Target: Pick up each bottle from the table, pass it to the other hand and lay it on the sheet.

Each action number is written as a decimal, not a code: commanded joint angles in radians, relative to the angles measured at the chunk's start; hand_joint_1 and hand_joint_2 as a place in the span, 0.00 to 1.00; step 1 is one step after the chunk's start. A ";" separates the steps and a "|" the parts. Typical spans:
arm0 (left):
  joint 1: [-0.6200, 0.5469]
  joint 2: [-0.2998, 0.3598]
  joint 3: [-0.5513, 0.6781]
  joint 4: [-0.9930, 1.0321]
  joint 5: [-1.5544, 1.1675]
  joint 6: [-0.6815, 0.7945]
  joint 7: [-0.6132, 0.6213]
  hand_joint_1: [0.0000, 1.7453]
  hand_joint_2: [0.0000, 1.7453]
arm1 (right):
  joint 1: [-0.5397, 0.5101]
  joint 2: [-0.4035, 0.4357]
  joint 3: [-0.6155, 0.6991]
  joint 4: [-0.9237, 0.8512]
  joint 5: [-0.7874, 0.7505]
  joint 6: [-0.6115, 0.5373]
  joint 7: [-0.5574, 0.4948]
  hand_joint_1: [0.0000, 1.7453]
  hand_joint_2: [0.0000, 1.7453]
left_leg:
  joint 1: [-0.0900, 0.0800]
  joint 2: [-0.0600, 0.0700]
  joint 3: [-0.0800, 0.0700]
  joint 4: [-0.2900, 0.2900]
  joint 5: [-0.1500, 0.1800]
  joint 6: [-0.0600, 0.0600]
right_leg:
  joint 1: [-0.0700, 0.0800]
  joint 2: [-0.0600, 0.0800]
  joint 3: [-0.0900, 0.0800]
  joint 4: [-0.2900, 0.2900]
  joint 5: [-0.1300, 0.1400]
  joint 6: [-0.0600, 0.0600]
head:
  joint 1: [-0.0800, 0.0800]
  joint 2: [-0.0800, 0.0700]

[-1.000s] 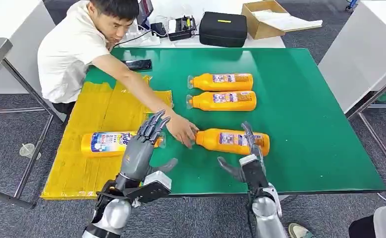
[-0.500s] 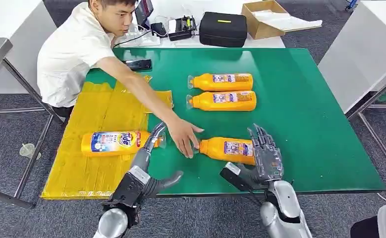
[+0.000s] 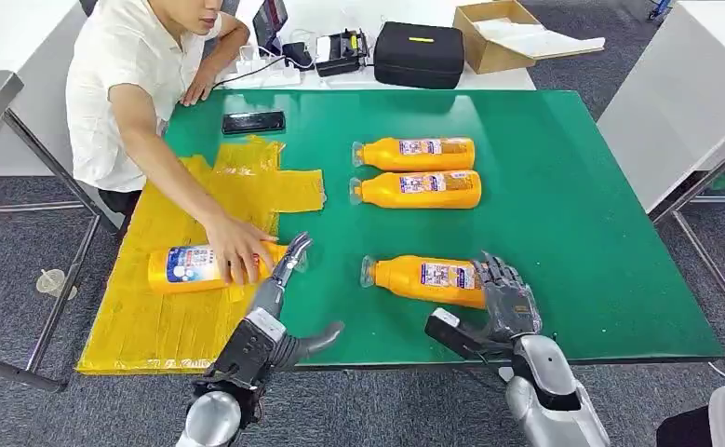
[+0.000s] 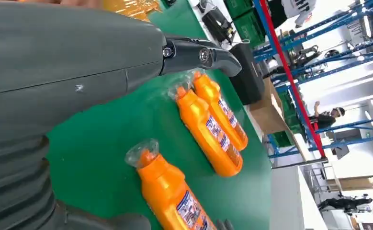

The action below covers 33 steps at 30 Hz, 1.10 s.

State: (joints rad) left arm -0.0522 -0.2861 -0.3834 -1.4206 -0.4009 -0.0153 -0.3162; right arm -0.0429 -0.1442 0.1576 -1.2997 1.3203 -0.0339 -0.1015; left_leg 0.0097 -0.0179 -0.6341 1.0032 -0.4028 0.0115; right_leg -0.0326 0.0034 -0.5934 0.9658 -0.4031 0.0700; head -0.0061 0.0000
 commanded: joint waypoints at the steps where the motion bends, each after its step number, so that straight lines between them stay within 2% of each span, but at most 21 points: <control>1: -0.010 -0.044 -0.002 0.062 0.004 -0.001 0.007 0.00 1.00 | -0.067 -0.026 0.050 0.122 0.018 0.026 0.032 0.00 1.00 | 0.001 0.001 0.002 0.000 -0.001 0.000 | 0.001 0.000 0.003 -0.001 -0.001 -0.003 | 0.000 0.000; 7: -0.011 -0.044 -0.003 0.061 0.004 -0.001 0.010 0.00 1.00 | -0.083 -0.034 0.051 0.138 0.023 0.040 0.044 0.00 1.00 | 0.001 0.002 0.004 0.000 -0.002 0.000 | 0.002 0.000 0.004 -0.001 -0.001 -0.003 | 0.000 0.000; 9: -0.014 -0.044 -0.005 0.061 0.004 -0.002 0.011 0.00 1.00 | -0.127 -0.038 0.045 0.174 0.042 0.047 0.058 0.00 1.00 | 0.001 0.001 0.002 0.000 -0.001 0.000 | 0.001 0.000 0.003 -0.001 -0.001 -0.002 | 0.000 0.000; 10: -0.020 -0.046 -0.011 0.057 0.003 -0.002 0.012 0.00 1.00 | -0.207 -0.016 0.052 0.222 0.106 0.020 0.072 0.00 1.00 | 0.001 0.002 0.005 0.000 -0.003 0.000 | 0.002 0.000 0.006 -0.001 -0.002 -0.004 | 0.000 0.000; 12: -0.021 -0.044 -0.013 0.055 0.003 -0.002 0.012 0.00 1.00 | -0.218 -0.010 0.056 0.239 0.104 0.029 0.067 0.00 1.00 | 0.000 0.003 0.002 0.000 -0.001 0.000 | 0.001 0.001 0.002 -0.001 0.000 -0.002 | 0.000 0.000; 15: -0.036 -0.042 -0.023 0.071 -0.008 0.002 0.014 0.00 1.00 | -0.255 0.003 0.069 0.293 0.099 0.034 0.054 0.00 1.00 | 0.001 0.005 0.006 0.001 -0.003 0.000 | 0.002 0.003 0.005 0.000 -0.001 -0.005 | 0.000 0.000; 23: -0.039 -0.040 -0.029 0.070 -0.013 0.006 0.009 0.00 1.00 | -0.273 -0.002 0.089 0.338 0.091 0.020 0.037 0.00 1.00 | 0.000 0.003 0.004 0.001 -0.002 0.000 | 0.001 0.001 0.004 0.000 -0.001 -0.003 | 0.000 0.000; 25: -0.039 -0.040 -0.029 0.070 -0.013 0.006 0.009 0.00 1.00 | -0.273 -0.002 0.089 0.338 0.091 0.020 0.037 0.00 1.00 | 0.002 0.005 0.010 0.003 -0.006 0.000 | 0.003 0.002 0.010 0.001 -0.004 -0.007 | 0.000 0.000; 27: -0.039 -0.040 -0.029 0.070 -0.013 0.006 0.009 0.00 1.00 | -0.273 -0.002 0.089 0.338 0.091 0.020 0.037 0.00 1.00 | 0.001 0.001 0.003 0.001 -0.001 0.000 | 0.001 0.000 0.004 -0.001 -0.001 -0.003 | 0.000 0.000; 33: -0.038 -0.038 -0.030 0.071 -0.014 0.006 0.009 0.00 1.00 | -0.274 -0.001 0.088 0.340 0.086 0.022 0.034 0.00 1.00 | 0.001 0.002 0.005 0.002 -0.002 0.000 | 0.002 0.000 0.005 0.000 -0.001 -0.004 | 0.000 0.000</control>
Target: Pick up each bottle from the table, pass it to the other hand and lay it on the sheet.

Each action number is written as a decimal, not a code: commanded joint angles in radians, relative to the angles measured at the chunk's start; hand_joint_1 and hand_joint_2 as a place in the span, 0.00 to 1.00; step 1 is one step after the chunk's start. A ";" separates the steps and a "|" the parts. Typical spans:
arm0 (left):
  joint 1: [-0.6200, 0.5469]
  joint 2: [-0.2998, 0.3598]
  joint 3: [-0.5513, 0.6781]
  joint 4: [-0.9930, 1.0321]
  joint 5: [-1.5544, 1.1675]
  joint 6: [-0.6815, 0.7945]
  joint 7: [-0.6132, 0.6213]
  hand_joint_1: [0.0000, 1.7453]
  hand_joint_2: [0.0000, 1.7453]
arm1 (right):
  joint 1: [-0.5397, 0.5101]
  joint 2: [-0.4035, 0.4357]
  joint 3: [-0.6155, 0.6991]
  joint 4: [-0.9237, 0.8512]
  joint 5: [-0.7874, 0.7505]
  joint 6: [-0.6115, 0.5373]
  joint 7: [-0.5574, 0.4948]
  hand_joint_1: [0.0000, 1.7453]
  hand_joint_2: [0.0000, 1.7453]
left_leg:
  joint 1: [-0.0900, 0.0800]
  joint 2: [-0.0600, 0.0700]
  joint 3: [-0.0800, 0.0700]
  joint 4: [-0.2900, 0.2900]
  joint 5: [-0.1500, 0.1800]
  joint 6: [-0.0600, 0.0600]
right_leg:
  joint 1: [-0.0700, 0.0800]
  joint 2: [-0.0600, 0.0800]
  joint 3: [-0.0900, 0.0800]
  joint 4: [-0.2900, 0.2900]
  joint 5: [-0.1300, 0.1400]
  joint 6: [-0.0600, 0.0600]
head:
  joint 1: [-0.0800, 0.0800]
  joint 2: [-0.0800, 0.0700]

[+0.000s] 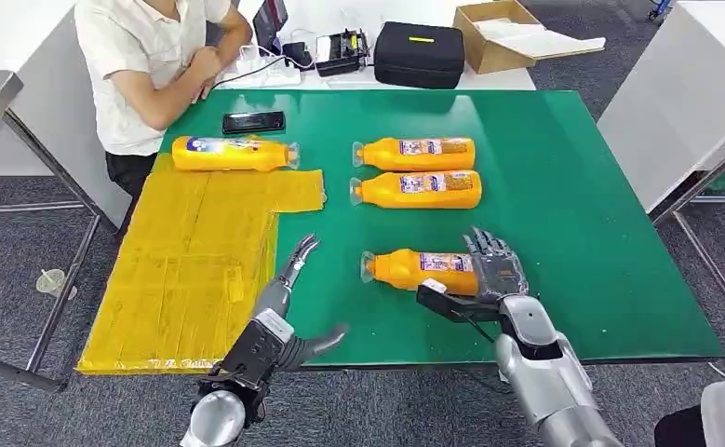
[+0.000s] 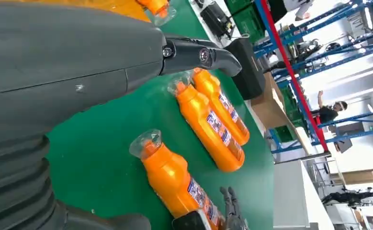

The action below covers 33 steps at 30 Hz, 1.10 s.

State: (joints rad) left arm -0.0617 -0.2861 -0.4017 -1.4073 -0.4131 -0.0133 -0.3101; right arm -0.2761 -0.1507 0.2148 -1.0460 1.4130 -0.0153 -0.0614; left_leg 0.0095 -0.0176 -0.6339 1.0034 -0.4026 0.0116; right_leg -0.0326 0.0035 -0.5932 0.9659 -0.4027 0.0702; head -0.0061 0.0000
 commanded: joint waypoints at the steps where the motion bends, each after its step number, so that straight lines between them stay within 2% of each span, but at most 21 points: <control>1: -0.028 -0.038 -0.011 0.058 -0.002 0.005 0.002 0.00 1.00 | -0.042 0.005 0.031 0.090 -0.012 0.005 -0.009 0.00 1.00 | 0.001 0.002 0.004 0.001 -0.003 0.000 | 0.002 0.000 0.005 0.000 -0.002 -0.004 | 0.000 0.000; 13: -0.019 -0.033 -0.023 0.058 -0.013 0.006 -0.003 0.00 1.00 | 0.001 -0.015 0.005 0.155 -0.134 0.052 -0.028 0.00 1.00 | 0.001 0.000 0.006 0.000 -0.002 0.000 | 0.002 -0.002 0.007 -0.001 -0.002 -0.004 | 0.000 0.000; 14: -0.018 -0.032 -0.024 0.059 -0.014 0.006 -0.003 0.00 1.00 | 0.005 -0.021 0.006 0.158 -0.136 0.053 -0.029 0.79 1.00 | 0.001 -0.001 0.005 0.000 -0.002 0.000 | 0.002 -0.003 0.007 -0.002 -0.002 -0.004 | 0.000 0.000; 15: -0.018 -0.032 -0.024 0.060 -0.014 0.006 -0.003 0.00 1.00 | 0.005 -0.026 0.005 0.165 -0.147 0.063 -0.031 0.92 1.00 | 0.001 -0.002 0.004 0.000 -0.001 0.000 | 0.002 -0.003 0.005 -0.002 -0.001 -0.002 | 0.000 0.000; 16: -0.018 -0.032 -0.024 0.060 -0.014 0.006 -0.003 0.00 1.00 | 0.006 -0.027 0.001 0.169 -0.157 0.067 -0.035 1.00 1.00 | 0.001 -0.002 0.006 0.000 -0.002 0.000 | 0.002 -0.004 0.007 -0.002 -0.002 -0.004 | 0.000 0.000; 33: -0.023 -0.030 -0.032 0.069 -0.012 -0.001 -0.009 0.00 1.00 | 0.034 -0.071 -0.011 0.202 -0.220 0.093 -0.061 1.00 1.00 | 0.001 -0.003 0.013 -0.001 -0.001 0.000 | 0.002 -0.005 0.013 -0.004 -0.002 -0.003 | 0.000 0.000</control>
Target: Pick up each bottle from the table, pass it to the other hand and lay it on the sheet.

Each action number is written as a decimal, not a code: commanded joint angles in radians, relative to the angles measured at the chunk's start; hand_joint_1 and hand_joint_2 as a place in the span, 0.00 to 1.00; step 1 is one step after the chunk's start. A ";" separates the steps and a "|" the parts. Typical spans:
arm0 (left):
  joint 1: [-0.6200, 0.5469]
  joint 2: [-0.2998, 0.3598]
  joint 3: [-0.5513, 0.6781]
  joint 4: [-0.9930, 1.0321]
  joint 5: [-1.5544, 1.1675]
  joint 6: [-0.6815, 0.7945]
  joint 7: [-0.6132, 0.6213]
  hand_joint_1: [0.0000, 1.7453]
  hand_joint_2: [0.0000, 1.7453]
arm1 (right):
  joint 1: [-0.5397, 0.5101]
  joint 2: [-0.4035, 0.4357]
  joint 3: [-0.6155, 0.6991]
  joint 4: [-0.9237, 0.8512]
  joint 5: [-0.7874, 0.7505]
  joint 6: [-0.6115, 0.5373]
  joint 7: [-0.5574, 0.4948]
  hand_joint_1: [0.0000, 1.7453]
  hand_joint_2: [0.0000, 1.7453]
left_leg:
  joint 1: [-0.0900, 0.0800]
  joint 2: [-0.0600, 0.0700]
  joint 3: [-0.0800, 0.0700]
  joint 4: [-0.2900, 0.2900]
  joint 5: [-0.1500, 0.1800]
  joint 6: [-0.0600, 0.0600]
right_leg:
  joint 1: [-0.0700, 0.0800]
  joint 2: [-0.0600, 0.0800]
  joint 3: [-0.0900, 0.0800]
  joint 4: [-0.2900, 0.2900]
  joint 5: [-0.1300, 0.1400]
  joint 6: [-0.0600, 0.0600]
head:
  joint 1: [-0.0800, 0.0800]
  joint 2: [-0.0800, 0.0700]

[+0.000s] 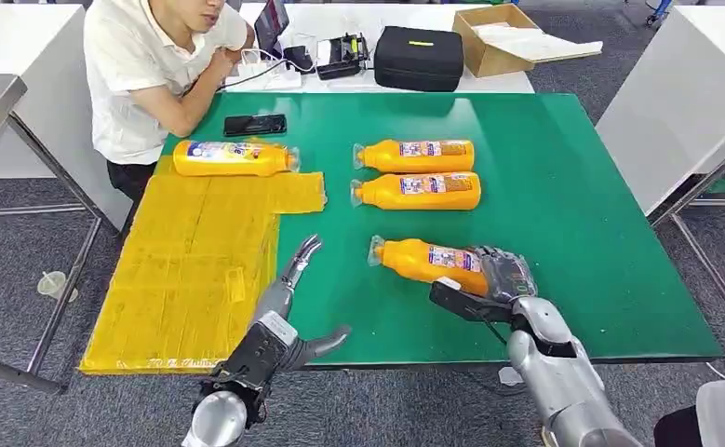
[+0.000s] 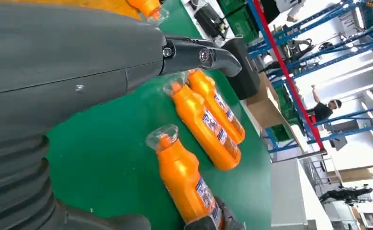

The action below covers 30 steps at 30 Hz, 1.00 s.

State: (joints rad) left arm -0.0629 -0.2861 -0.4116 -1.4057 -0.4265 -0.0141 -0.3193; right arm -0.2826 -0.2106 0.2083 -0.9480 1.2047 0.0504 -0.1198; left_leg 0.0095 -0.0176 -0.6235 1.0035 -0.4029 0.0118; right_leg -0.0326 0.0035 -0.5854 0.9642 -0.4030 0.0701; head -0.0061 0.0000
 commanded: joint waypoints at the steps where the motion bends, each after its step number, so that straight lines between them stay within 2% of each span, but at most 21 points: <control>1: -0.022 -0.030 -0.023 0.068 0.001 -0.001 -0.001 0.00 1.00 | 0.042 -0.011 -0.008 0.102 -0.019 0.027 -0.006 1.00 1.00 | 0.002 -0.003 0.003 0.000 -0.001 0.000 | 0.003 -0.005 0.006 -0.002 -0.002 -0.004 | 0.000 0.000; 2: -0.022 -0.030 -0.024 0.067 0.002 -0.002 -0.002 0.00 1.00 | 0.044 -0.013 -0.008 0.099 -0.024 0.027 -0.010 1.00 1.00 | 0.001 -0.003 0.003 0.000 0.000 0.000 | 0.002 -0.004 0.005 -0.002 -0.001 -0.003 | 0.000 0.000; 5: -0.018 -0.031 -0.026 0.057 0.024 -0.008 -0.016 0.00 1.00 | 0.087 -0.023 -0.050 0.039 -0.167 0.052 -0.108 1.00 1.00 | 0.001 -0.004 0.004 0.000 -0.001 0.001 | 0.002 -0.005 0.002 -0.002 -0.002 -0.003 | 0.000 0.000; 7: -0.007 -0.031 -0.027 0.042 0.040 -0.010 -0.018 0.00 1.00 | 0.132 -0.039 -0.051 -0.036 -0.215 0.049 -0.120 1.00 1.00 | 0.002 -0.006 0.005 0.000 -0.002 0.001 | 0.003 -0.008 0.000 -0.002 -0.003 -0.005 | 0.000 0.000; 10: -0.004 -0.030 -0.030 0.036 0.041 -0.011 -0.018 0.00 1.00 | 0.144 -0.040 -0.051 -0.058 -0.221 0.052 -0.114 1.00 1.00 | 0.001 -0.003 0.005 -0.001 -0.003 0.001 | 0.001 -0.004 -0.001 -0.002 -0.002 -0.002 | 0.000 0.000; 13: -0.004 -0.029 -0.030 0.036 0.041 -0.011 -0.018 0.00 1.00 | 0.142 -0.038 -0.050 -0.061 -0.222 0.056 -0.111 1.00 1.00 | 0.002 -0.001 0.007 0.000 -0.004 0.001 | 0.003 -0.004 0.011 -0.002 -0.003 -0.004 | 0.000 0.000; 18: 0.008 -0.045 -0.013 0.046 0.192 -0.077 0.031 0.00 1.00 | 0.185 -0.040 -0.058 -0.192 -0.406 0.065 -0.185 1.00 1.00 | 0.001 -0.002 0.006 0.000 -0.003 0.001 | 0.003 -0.004 0.009 -0.001 -0.002 -0.004 | 0.000 0.000; 21: 0.022 -0.057 0.015 0.062 0.321 -0.109 0.062 0.00 1.00 | 0.186 -0.003 -0.069 -0.274 -0.485 0.065 -0.233 1.00 1.00 | 0.002 -0.001 0.005 0.001 -0.004 0.001 | 0.003 -0.004 0.009 -0.001 -0.003 -0.005 | 0.000 0.000; 23: 0.027 -0.055 0.020 0.064 0.368 -0.114 0.068 0.00 1.00 | 0.173 0.032 -0.052 -0.316 -0.501 0.062 -0.241 1.00 1.00 | 0.001 0.006 0.005 0.001 -0.005 0.000 | 0.002 0.003 0.007 -0.001 -0.002 -0.005 | 0.000 0.000; 30: 0.027 -0.032 -0.009 0.040 0.465 -0.177 0.060 0.00 1.00 | 0.110 0.115 -0.004 -0.361 -0.599 0.072 -0.303 1.00 1.00 | 0.001 0.005 0.001 0.000 -0.003 0.000 | 0.002 0.003 0.003 0.000 0.000 -0.002 | 0.000 0.000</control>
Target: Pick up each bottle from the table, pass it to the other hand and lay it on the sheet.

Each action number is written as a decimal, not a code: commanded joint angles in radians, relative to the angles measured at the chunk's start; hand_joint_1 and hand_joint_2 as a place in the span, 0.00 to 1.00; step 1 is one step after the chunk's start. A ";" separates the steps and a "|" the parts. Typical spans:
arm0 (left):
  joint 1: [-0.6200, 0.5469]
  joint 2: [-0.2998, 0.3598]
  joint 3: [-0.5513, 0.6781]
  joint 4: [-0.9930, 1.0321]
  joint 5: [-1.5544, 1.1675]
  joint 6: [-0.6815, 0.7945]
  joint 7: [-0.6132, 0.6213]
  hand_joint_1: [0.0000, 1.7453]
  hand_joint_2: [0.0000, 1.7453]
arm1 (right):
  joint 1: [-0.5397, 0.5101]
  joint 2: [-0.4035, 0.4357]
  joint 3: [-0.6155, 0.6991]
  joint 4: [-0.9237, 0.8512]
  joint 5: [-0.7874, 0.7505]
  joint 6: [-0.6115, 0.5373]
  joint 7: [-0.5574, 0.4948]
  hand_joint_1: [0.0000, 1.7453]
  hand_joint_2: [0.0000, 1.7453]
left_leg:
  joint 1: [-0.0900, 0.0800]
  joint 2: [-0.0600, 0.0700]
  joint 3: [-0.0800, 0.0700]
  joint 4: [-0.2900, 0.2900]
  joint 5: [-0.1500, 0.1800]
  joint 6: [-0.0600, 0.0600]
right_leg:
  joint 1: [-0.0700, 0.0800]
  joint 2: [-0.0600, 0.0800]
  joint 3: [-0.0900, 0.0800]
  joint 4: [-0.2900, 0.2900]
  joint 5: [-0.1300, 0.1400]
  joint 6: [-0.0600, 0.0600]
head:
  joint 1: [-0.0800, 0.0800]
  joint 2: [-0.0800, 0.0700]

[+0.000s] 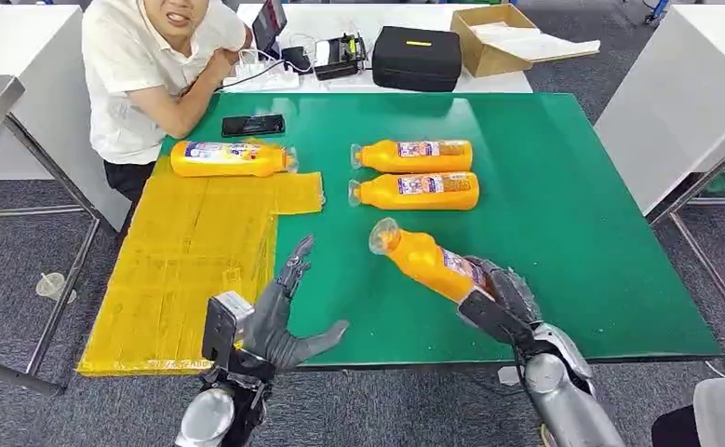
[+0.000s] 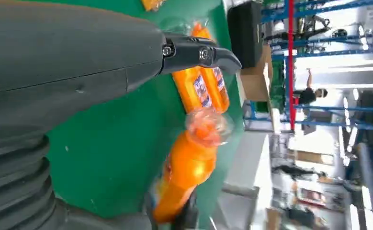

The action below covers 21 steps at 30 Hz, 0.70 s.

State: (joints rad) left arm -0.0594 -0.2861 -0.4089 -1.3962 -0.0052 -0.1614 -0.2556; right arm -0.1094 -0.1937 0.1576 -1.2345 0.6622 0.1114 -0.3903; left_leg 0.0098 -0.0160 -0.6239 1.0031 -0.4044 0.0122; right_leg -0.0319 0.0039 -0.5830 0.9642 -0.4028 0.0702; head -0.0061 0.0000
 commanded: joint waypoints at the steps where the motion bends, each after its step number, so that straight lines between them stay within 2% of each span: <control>1: 0.026 -0.029 -0.016 0.026 0.045 -0.031 -0.005 0.00 1.00 | -0.063 0.096 0.050 -0.082 -0.061 0.013 -0.034 1.00 1.00 | 0.001 0.005 0.002 0.001 -0.003 0.000 | 0.001 0.003 0.001 0.000 -0.001 -0.004 | 0.000 0.000; 11: 0.029 -0.025 -0.020 0.015 0.047 -0.032 -0.006 0.00 1.00 | -0.058 0.088 0.051 -0.096 -0.074 0.019 -0.039 1.00 1.00 | 0.000 0.001 -0.002 0.001 -0.002 0.000 | 0.000 0.001 -0.001 0.000 -0.002 -0.003 | 0.000 0.000; 16: 0.024 -0.017 -0.045 0.005 0.064 -0.046 -0.018 0.00 1.00 | -0.060 0.093 0.083 -0.106 -0.118 0.046 -0.053 1.00 1.00 | 0.000 0.002 -0.001 0.001 -0.003 0.000 | 0.001 0.002 -0.001 0.000 -0.002 -0.004 | 0.000 0.000; 21: -0.024 -0.021 -0.061 0.038 0.082 -0.052 -0.032 0.00 1.00 | -0.104 0.101 0.157 -0.023 -0.139 0.080 -0.052 1.00 1.00 | 0.000 0.002 -0.001 0.001 -0.003 0.000 | 0.001 0.002 -0.001 0.001 -0.002 -0.004 | 0.000 0.000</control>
State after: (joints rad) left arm -0.0590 -0.2857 -0.4215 -1.4023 0.0633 -0.2083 -0.2766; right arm -0.1327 -0.1037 0.2087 -1.3546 0.5432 0.1545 -0.4414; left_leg 0.0095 -0.0187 -0.6290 1.0031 -0.4044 0.0123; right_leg -0.0326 0.0032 -0.5872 0.9644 -0.4031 0.0702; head -0.0061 0.0000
